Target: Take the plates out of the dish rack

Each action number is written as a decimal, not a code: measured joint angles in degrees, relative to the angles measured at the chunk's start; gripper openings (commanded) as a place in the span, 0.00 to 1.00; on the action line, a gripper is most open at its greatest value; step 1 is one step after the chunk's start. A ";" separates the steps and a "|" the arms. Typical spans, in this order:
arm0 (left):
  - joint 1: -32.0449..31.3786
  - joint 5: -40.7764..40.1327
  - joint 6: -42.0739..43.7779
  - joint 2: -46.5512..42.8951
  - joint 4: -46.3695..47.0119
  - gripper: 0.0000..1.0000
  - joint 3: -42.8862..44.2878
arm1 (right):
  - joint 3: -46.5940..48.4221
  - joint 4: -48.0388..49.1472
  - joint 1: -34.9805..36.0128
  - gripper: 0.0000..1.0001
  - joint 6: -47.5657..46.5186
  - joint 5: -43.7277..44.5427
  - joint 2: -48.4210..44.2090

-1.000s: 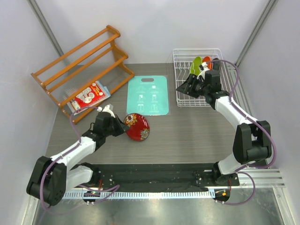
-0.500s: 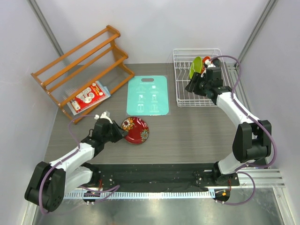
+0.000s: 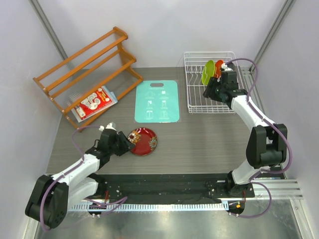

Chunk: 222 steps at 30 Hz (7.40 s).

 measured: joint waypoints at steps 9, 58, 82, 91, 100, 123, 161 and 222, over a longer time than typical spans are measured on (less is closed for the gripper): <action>-0.31 -1.88 2.29 -2.08 -4.09 0.99 3.65 | 9.99 -1.49 -0.59 0.62 -2.45 6.14 6.95; -2.56 15.45 8.11 64.76 27.04 0.99 73.11 | 46.82 -7.80 -0.24 0.01 -15.91 21.62 29.99; -6.12 24.72 -18.84 82.44 50.18 0.98 90.31 | 1.44 17.22 0.57 0.01 11.61 -15.89 6.32; -6.67 25.27 -14.71 76.19 50.16 0.98 80.00 | -2.80 18.91 0.46 0.01 12.46 -14.05 1.51; -6.88 24.72 -10.84 71.08 49.42 0.98 77.83 | -2.80 18.29 0.44 0.01 10.56 -10.93 -4.00; -6.34 23.56 -14.29 74.03 49.48 0.35 76.78 | -6.10 25.24 -0.39 0.01 15.67 -17.75 -5.07; -4.07 1.38 7.45 19.50 14.29 0.00 30.27 | -3.39 15.87 -9.64 0.82 8.41 -19.93 -3.93; -5.03 -9.16 12.61 -0.72 -4.98 1.00 22.64 | 31.47 -0.13 -11.10 0.59 -4.50 -0.17 22.25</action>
